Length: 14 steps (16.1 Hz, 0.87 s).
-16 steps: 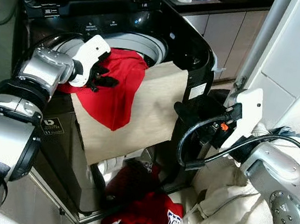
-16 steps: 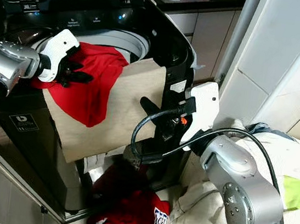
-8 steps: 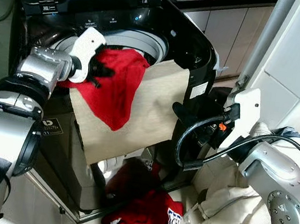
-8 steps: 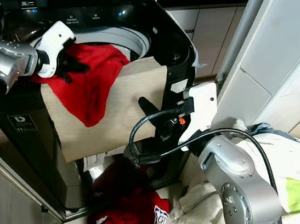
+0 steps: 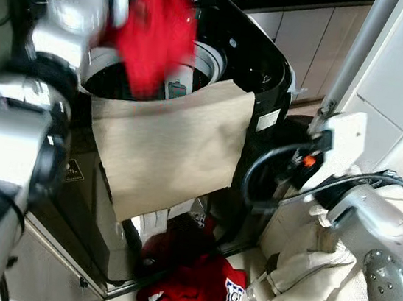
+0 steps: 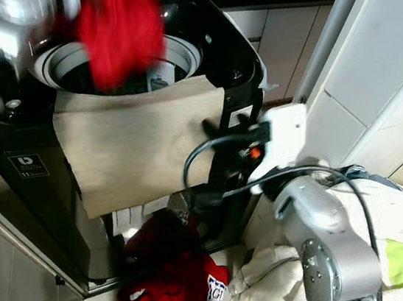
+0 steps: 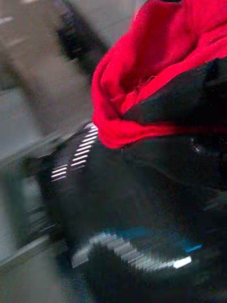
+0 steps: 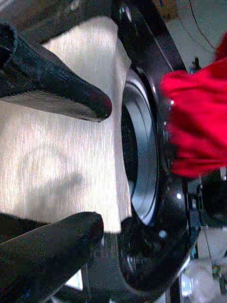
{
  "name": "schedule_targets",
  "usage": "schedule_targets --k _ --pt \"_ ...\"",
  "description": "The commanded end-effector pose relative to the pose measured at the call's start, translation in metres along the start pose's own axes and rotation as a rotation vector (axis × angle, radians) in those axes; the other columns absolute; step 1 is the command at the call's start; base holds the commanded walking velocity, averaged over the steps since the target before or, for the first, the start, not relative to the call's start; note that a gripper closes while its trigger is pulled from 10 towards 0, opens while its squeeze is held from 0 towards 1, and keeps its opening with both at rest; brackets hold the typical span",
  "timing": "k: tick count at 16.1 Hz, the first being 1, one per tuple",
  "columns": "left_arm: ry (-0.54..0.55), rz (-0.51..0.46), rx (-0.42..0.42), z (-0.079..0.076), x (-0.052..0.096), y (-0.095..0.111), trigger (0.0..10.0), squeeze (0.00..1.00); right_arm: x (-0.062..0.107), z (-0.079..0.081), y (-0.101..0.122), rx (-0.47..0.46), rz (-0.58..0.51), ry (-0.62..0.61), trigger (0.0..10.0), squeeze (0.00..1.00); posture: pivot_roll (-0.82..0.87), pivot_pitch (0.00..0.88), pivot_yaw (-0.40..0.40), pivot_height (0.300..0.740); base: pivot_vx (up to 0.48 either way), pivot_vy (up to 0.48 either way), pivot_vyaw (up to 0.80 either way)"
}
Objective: Clothes washing
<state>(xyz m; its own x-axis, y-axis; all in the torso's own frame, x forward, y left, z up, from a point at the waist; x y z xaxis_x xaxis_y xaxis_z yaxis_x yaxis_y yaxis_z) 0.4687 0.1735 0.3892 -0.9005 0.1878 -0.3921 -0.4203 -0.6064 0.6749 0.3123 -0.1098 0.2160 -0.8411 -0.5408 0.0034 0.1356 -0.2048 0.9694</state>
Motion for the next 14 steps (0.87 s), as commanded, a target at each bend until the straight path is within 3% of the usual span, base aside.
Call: schedule_targets --k 1,2,3,4,5,6,7,8,11,14 --pt "-0.012 0.028 -0.039 -0.005 0.001 -0.007 0.0 0.0 -0.001 -0.003 0.004 0.0 -0.023 -0.015 10.0 0.0 -0.14 0.0 0.11 0.74 0.0 0.0 0.0" --pt "-0.034 0.064 -0.073 -0.012 0.002 -0.015 0.4 0.0 -0.001 -0.002 0.003 0.002 -0.022 -0.018 10.0 0.0 -0.14 0.0 0.112 0.74 0.0 0.0 0.0" --pt "-0.142 0.163 -0.113 -0.035 0.01 -0.041 10.0 0.0 -0.001 0.0 0.0 0.005 -0.012 -0.012 10.0 0.0 -0.15 0.0 0.114 0.74 0.0 0.0 0.0" --pt "-0.163 0.178 -0.118 -0.039 0.011 -0.045 10.0 0.0 -0.001 0.001 -0.001 0.005 -0.01 -0.01 10.0 0.0 -0.15 0.0 0.114 0.74 0.0 0.0 0.0" --pt "-0.322 0.352 -0.168 -0.065 0.032 -0.087 10.0 0.0 -0.001 0.004 -0.005 0.003 0.007 0.005 10.0 0.0 -0.15 0.0 0.108 0.74 0.0 0.0 0.0" --pt "-0.335 0.426 -0.122 -0.068 0.042 -0.104 10.0 0.75 0.0 0.007 -0.007 0.007 0.022 0.021 10.0 0.0 -0.15 0.0 0.106 0.74 0.0 0.0 0.0" --pt "-0.327 0.448 -0.091 -0.067 0.044 -0.109 10.0 0.75 0.0 0.008 -0.008 0.009 0.029 0.028 10.0 0.0 -0.15 0.0 0.106 0.74 0.0 0.0 0.0" --pt "-0.332 0.485 -0.069 -0.067 0.048 -0.115 10.0 1.0 0.0 0.011 -0.011 0.013 0.045 0.046 10.0 0.0 -0.14 0.0 0.096 0.74 0.0 0.0 0.0" --pt "-0.375 0.504 -0.04 -0.068 0.05 -0.115 10.0 1.0 -0.001 0.017 -0.016 0.017 0.073 0.09 10.0 0.0 -0.12 0.0 0.083 0.74 0.0 0.0 0.0" --pt "-0.373 0.449 0.034 -0.067 0.042 -0.101 10.0 1.0 -0.005 0.015 -0.015 0.023 0.069 0.083 10.0 0.0 -0.12 0.0 0.075 0.74 0.0 0.0 0.0"
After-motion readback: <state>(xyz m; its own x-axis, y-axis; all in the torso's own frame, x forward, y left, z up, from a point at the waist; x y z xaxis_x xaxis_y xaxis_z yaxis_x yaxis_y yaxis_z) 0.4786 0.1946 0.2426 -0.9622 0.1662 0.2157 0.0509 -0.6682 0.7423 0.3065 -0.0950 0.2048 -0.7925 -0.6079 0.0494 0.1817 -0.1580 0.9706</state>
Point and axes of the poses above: a point about 5 cm out from each wrist's last joint towards the gripper, its own x axis pointing back from the gripper into the wrist, its own y axis along the axis of the wrist's last joint, z = x × y, the point moved 6 cm from there along -x, pointing out of the wrist towards the gripper, and after that the axes turned 12 degrees about -x, right-handed, at the moved point
